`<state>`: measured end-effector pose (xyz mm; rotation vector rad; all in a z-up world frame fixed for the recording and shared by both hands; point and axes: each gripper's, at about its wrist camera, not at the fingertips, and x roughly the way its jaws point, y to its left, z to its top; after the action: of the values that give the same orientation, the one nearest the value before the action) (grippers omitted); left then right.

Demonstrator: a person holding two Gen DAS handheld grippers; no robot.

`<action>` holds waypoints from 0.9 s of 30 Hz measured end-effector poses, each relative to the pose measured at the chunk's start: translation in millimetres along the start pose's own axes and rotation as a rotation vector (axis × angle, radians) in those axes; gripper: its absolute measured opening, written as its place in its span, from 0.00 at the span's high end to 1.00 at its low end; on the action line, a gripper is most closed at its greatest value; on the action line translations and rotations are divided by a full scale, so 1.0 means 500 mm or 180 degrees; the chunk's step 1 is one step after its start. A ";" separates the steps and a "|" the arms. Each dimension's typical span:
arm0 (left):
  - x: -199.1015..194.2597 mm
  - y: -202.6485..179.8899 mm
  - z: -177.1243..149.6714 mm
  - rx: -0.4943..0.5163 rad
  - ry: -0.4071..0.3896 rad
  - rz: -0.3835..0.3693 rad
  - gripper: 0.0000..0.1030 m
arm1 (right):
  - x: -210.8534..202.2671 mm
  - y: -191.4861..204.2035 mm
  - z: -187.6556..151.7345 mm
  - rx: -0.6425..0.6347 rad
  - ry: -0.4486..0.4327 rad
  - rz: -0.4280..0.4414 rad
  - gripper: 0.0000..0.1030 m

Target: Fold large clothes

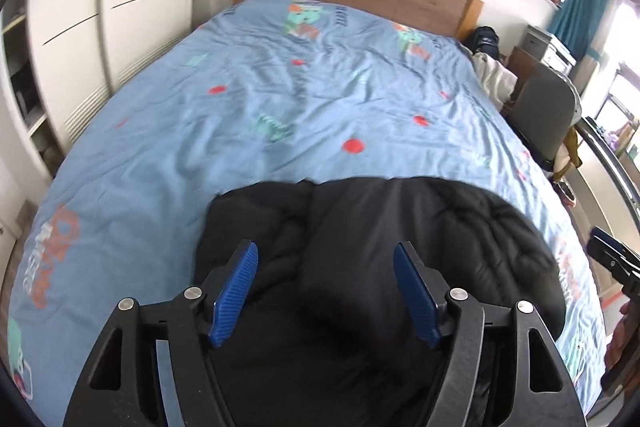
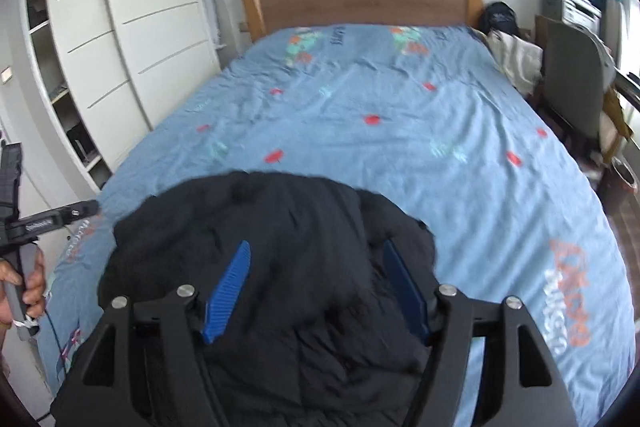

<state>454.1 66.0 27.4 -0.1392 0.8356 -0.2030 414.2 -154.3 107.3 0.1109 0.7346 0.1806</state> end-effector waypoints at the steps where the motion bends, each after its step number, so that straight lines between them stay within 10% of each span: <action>1: 0.013 -0.016 0.007 0.0026 0.0002 -0.0021 0.30 | 0.012 0.014 0.011 -0.0019 0.0000 0.0063 0.33; 6: 0.083 -0.079 0.003 0.0305 0.0022 -0.0046 0.26 | 0.098 0.069 0.017 -0.0216 0.0137 0.0276 0.31; 16: 0.217 0.003 -0.177 0.0210 0.0307 -0.0099 0.10 | 0.192 -0.010 -0.184 -0.0329 0.0337 0.0364 0.30; 27: 0.151 -0.015 -0.175 0.0226 0.0244 0.0135 0.12 | 0.178 0.006 -0.198 -0.0399 0.0601 0.0139 0.30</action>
<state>436.9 37.6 -83.5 -0.0472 0.9055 -0.1987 412.1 -129.5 -23.5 -0.0098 0.9071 0.2809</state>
